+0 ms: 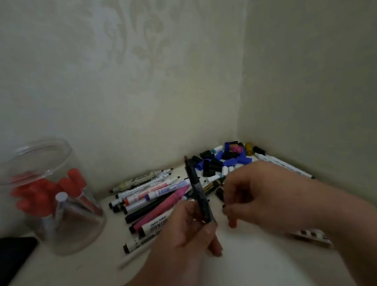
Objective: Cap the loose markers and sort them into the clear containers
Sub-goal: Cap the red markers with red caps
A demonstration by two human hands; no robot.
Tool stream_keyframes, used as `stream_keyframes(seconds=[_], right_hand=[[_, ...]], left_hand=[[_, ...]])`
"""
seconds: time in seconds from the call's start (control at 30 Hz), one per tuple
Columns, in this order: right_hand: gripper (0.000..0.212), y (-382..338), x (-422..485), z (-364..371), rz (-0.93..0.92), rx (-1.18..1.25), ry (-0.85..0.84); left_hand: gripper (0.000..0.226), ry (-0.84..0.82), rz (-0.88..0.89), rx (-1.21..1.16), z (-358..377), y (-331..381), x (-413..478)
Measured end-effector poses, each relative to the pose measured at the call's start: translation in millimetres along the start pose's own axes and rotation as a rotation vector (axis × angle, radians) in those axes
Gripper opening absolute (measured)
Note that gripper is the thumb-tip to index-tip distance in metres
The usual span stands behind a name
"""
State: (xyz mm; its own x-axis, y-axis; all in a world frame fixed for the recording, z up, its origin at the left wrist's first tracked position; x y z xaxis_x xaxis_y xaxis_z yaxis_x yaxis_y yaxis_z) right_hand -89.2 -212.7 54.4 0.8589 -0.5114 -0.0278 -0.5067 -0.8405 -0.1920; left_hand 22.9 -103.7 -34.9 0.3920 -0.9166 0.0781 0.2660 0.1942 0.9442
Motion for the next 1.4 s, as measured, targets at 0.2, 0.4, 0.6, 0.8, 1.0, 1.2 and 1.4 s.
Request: stream_keyframes(seconds=[0.2, 0.4, 0.6, 0.8, 1.0, 1.2, 1.4], right_hand=[[0.029, 24, 11, 3, 0.104, 0.000, 0.166], [0.014, 20, 24, 29, 0.089, 0.014, -0.034], [0.019, 38, 23, 11, 0.124, 0.489, 0.142], [0.024, 57, 20, -8, 0.115, 1.180, 0.568], [0.027, 38, 20, -1, 0.066, 1.139, 0.632], [0.022, 32, 17, -2, 0.094, 1.143, 0.716], [0.027, 32, 18, 1, 0.141, 1.098, 0.693]], left_hand=[[0.012, -0.008, -0.056, 0.052, -9, 3, 16], [0.014, -0.043, -0.066, 0.001, -19, 2, 19], [0.029, -0.111, -0.027, -0.006, -18, -4, 19], [0.023, -0.118, -0.033, -0.008, -18, -7, 19], [0.030, -0.118, -0.040, -0.025, -18, -8, 19], [0.022, -0.119, -0.032, -0.030, -19, -8, 19], [0.031, -0.127, -0.030, 0.018, -21, -10, 18]])
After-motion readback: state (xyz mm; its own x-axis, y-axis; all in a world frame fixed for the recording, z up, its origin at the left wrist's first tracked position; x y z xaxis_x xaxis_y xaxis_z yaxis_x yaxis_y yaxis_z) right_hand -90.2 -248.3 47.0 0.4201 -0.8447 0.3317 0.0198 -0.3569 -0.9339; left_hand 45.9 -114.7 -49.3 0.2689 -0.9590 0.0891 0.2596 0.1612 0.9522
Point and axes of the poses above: each hand's wrist, its own x-axis towards the middle knuckle, its own z-axis out of the palm, y = z × x, the point moved 5 cm from there along x, towards the middle knuckle, and after that the axes turned 15 degrees about -x, right-handed, at the moved point
